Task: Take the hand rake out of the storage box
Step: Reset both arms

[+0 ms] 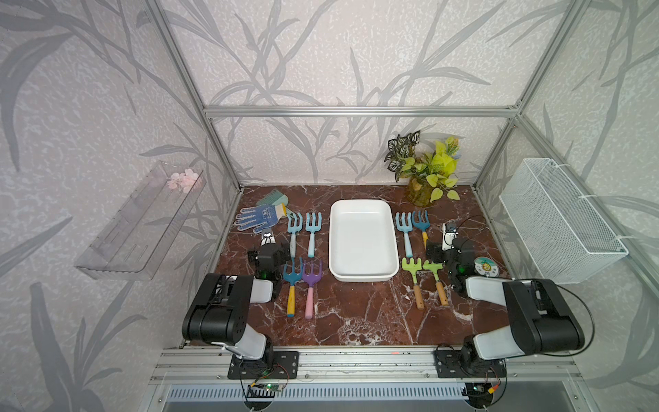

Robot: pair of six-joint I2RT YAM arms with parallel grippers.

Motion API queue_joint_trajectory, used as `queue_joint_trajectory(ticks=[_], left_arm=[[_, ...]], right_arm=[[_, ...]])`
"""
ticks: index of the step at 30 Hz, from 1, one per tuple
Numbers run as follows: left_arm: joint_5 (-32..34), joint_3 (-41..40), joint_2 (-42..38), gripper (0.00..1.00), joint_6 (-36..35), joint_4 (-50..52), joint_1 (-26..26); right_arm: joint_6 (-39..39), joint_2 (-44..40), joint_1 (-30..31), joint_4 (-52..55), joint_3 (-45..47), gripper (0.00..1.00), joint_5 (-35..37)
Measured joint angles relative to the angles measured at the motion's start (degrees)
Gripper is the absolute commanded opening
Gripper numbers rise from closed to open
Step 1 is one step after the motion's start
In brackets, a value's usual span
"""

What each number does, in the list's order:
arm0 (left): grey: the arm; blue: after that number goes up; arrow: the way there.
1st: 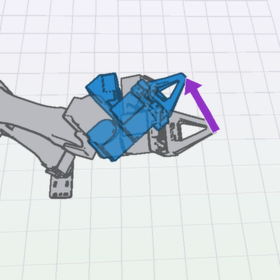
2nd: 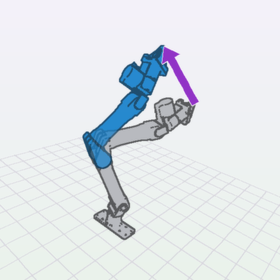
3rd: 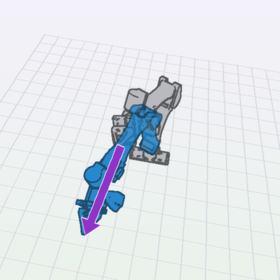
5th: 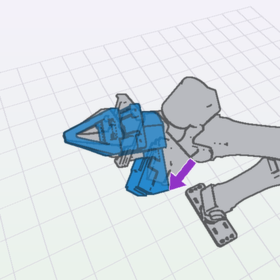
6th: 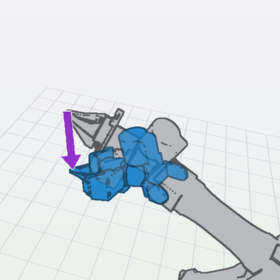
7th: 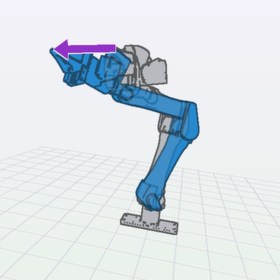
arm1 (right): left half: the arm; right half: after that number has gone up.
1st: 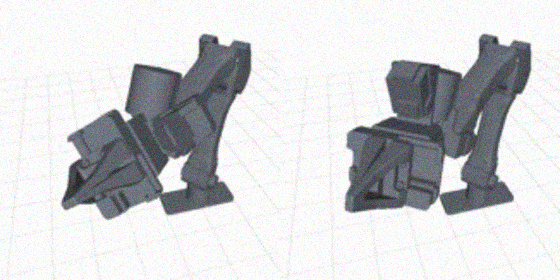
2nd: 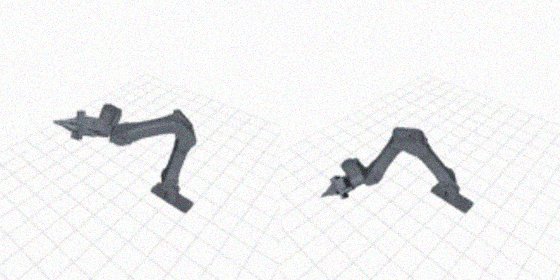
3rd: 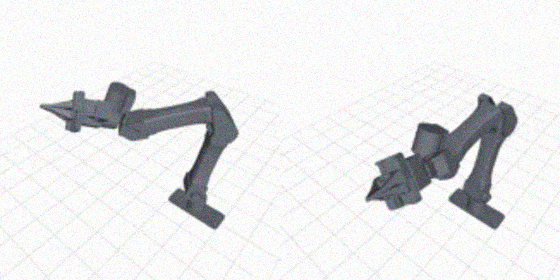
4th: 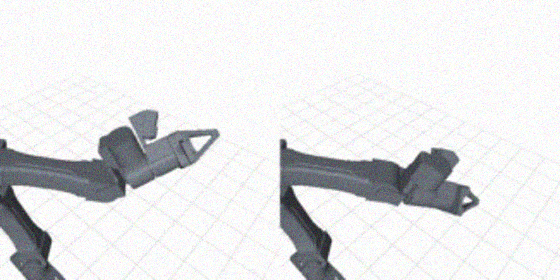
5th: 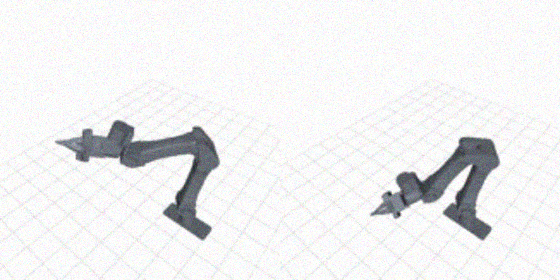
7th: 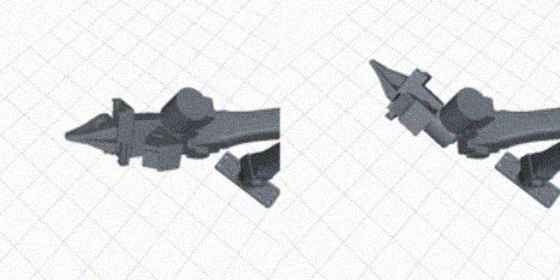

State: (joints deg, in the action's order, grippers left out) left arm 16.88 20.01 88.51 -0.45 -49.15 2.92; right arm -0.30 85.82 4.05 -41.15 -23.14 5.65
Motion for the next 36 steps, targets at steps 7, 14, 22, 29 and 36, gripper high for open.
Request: queue_joint_trajectory(ticks=[7,14,22,29,36], left_arm=[[-4.42,0.0,-0.31,0.99,-0.02,-1.9,0.0],[-5.46,0.0,-0.35,0.99,0.0,-1.86,-0.04],[-6.08,0.02,-0.35,0.99,-0.02,-1.81,-0.11],[-6.32,0.02,-0.35,1.0,-0.02,-1.77,-0.37],[-7.41,0.35,-0.35,1.0,0.04,-1.4,-0.85]], right_arm=[[-0.59,4.37,0.0,-12.79,4.22,0.99,-1.27],[-0.74,4.9,0.0,-17.77,5.01,0.99,-1.64],[-2.43,4.9,0.0,-17.97,4.94,0.99,-5.97],[-4.57,4.9,0.98,-17.64,4.76,0.99,-9.16],[-5.29,4.9,1.57,-17.18,4.28,0.99,-8.37]])
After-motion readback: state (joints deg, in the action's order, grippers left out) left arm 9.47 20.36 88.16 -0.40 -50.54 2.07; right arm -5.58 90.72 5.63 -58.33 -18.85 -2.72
